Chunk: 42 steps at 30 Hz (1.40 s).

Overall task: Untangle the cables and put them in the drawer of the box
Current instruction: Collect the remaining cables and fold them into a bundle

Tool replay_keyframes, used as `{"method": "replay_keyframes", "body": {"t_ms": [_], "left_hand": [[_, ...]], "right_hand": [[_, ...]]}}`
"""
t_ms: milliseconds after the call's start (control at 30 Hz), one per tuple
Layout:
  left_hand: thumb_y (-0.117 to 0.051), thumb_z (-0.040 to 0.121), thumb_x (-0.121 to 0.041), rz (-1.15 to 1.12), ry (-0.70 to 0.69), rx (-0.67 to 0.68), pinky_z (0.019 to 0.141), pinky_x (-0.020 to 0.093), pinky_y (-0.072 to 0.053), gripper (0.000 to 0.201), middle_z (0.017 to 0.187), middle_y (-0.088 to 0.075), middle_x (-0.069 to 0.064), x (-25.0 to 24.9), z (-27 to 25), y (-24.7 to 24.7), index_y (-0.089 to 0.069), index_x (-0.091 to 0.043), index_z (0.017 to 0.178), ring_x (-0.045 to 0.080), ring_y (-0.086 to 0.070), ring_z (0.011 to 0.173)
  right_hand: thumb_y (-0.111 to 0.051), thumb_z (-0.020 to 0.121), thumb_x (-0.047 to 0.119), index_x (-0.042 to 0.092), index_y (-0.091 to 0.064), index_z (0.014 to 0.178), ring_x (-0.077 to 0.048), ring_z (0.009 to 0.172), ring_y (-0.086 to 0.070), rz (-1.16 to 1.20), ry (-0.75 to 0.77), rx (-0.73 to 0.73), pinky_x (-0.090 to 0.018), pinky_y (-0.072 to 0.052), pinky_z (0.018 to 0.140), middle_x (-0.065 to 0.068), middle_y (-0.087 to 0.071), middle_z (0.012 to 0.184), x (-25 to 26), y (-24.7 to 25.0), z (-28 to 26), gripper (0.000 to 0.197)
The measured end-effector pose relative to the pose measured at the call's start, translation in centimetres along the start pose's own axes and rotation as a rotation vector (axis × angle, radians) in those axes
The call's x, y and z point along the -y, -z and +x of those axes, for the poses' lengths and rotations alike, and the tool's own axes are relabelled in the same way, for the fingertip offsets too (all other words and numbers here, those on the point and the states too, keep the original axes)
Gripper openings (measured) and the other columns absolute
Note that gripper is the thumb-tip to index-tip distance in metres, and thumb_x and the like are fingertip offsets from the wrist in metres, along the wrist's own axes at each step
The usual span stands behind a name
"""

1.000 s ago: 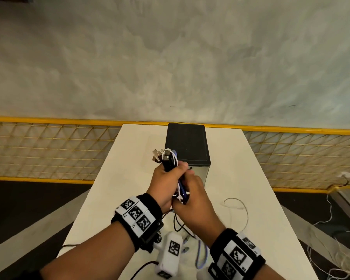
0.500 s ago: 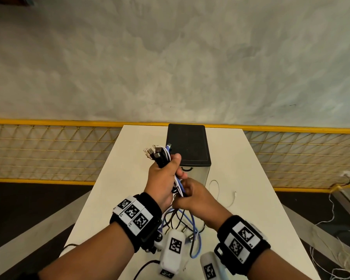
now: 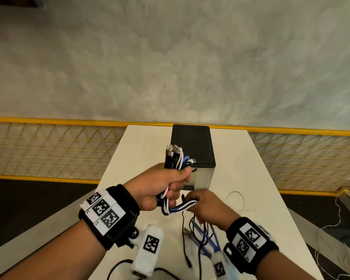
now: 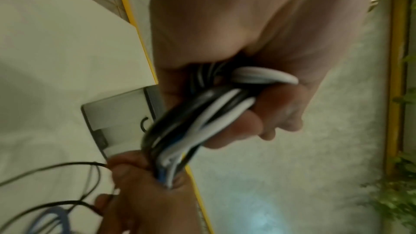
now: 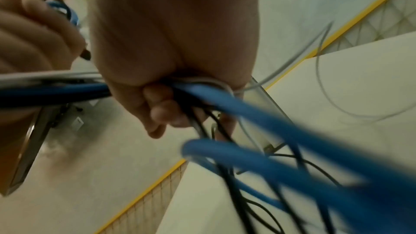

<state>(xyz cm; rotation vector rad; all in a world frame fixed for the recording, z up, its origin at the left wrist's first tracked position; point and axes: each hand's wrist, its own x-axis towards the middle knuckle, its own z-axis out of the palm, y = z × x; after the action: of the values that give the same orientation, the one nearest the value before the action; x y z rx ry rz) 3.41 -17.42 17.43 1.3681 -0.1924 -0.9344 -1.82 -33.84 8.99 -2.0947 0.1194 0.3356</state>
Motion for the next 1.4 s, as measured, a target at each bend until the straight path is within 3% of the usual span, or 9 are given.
{"method": "replay_keyframes", "body": {"t_ms": [167,367,533,633,733,967,1033,1233,1400], "left_hand": [[-0.061,0.096,-0.029,0.090,0.112,-0.077,0.043,0.020,-0.035,0.021,0.057,-0.046,0.000,2.4,0.4,1.0,-0.060,-0.012,0.083,0.007,-0.034,0.036],[-0.072,0.088,-0.017,0.037,-0.006,-0.227,0.042,0.022,-0.035,0.019,0.061,-0.044,-0.002,5.0,0.7,1.4,-0.059,-0.010,0.100,0.011,-0.034,0.042],[-0.075,0.084,-0.012,0.224,-0.068,-0.132,0.046,0.023,-0.038,0.017,0.056,-0.054,-0.011,5.9,0.7,1.1,-0.064,-0.016,0.096,0.008,-0.043,0.045],[-0.075,0.084,-0.009,0.268,-0.074,-0.036,0.058,0.021,-0.048,0.029,0.075,-0.071,-0.011,5.8,0.5,1.0,-0.066,-0.016,0.111,0.004,-0.063,0.063],[-0.078,0.071,-0.004,0.280,-0.097,-0.052,0.079,0.034,-0.054,0.052,0.101,-0.073,0.013,6.6,0.6,0.7,-0.064,-0.017,0.119,0.026,-0.070,0.090],[-0.064,0.067,0.003,0.282,-0.013,-0.155,0.058,0.031,-0.047,0.019,0.072,-0.066,0.025,7.0,0.9,0.4,-0.067,0.004,0.085,0.030,-0.061,0.063],[-0.063,0.071,-0.007,0.279,0.006,-0.162,0.055,0.032,-0.041,0.003,0.062,-0.060,0.020,7.2,1.0,0.2,-0.063,-0.005,0.073,0.031,-0.053,0.058],[-0.067,0.088,-0.014,0.291,-0.128,-0.245,0.045,0.025,-0.033,0.020,0.049,-0.046,0.004,5.5,1.0,1.5,-0.063,-0.015,0.068,0.017,-0.041,0.040],[-0.070,0.082,-0.025,0.172,-0.209,-0.350,0.051,0.031,-0.029,0.026,0.045,-0.045,0.004,3.6,1.5,3.7,-0.057,-0.014,0.063,0.021,-0.039,0.041]], "right_hand": [[-0.064,0.077,0.014,0.031,-0.066,0.070,0.001,0.065,-0.059,-0.235,0.086,-0.203,-0.016,-0.041,0.059,0.014,-0.065,0.068,1.1,0.9,0.5,0.018],[-0.068,0.075,0.022,0.025,-0.070,0.072,-0.007,0.075,-0.065,-0.178,0.079,-0.346,-0.032,-0.056,0.070,0.008,-0.071,0.078,1.7,0.8,0.6,0.004],[-0.055,0.065,0.017,0.029,-0.069,0.080,-0.008,0.079,-0.065,-0.250,0.112,-0.312,-0.036,-0.057,0.074,0.010,-0.071,0.084,2.7,0.3,0.5,0.024],[-0.056,0.068,0.022,0.028,-0.068,0.081,-0.012,0.075,-0.065,-0.268,0.131,-0.360,-0.036,-0.057,0.069,0.008,-0.070,0.081,3.2,0.0,0.5,0.019],[-0.056,0.075,0.017,0.027,-0.068,0.089,-0.015,0.077,-0.065,-0.317,0.119,-0.387,-0.032,-0.056,0.068,0.006,-0.071,0.085,3.7,0.0,0.7,0.021],[-0.063,0.074,0.022,0.029,-0.061,0.084,-0.015,0.074,-0.062,-0.393,0.115,-0.337,-0.031,-0.052,0.062,0.005,-0.069,0.083,3.8,0.0,0.6,0.013],[-0.065,0.070,0.020,0.026,-0.061,0.082,-0.016,0.073,-0.063,-0.377,0.143,-0.321,-0.035,-0.055,0.064,0.003,-0.069,0.081,3.9,0.7,0.7,0.013],[-0.070,0.075,0.016,0.019,-0.062,0.077,-0.011,0.059,-0.067,-0.237,0.173,-0.041,-0.030,-0.056,0.055,-0.002,-0.068,0.072,3.6,3.0,0.1,0.009],[-0.064,0.082,0.031,0.017,-0.064,0.081,-0.022,0.074,-0.072,-0.099,0.137,-0.018,-0.047,-0.059,0.080,-0.011,-0.070,0.082,1.1,3.2,0.0,0.014]]}}
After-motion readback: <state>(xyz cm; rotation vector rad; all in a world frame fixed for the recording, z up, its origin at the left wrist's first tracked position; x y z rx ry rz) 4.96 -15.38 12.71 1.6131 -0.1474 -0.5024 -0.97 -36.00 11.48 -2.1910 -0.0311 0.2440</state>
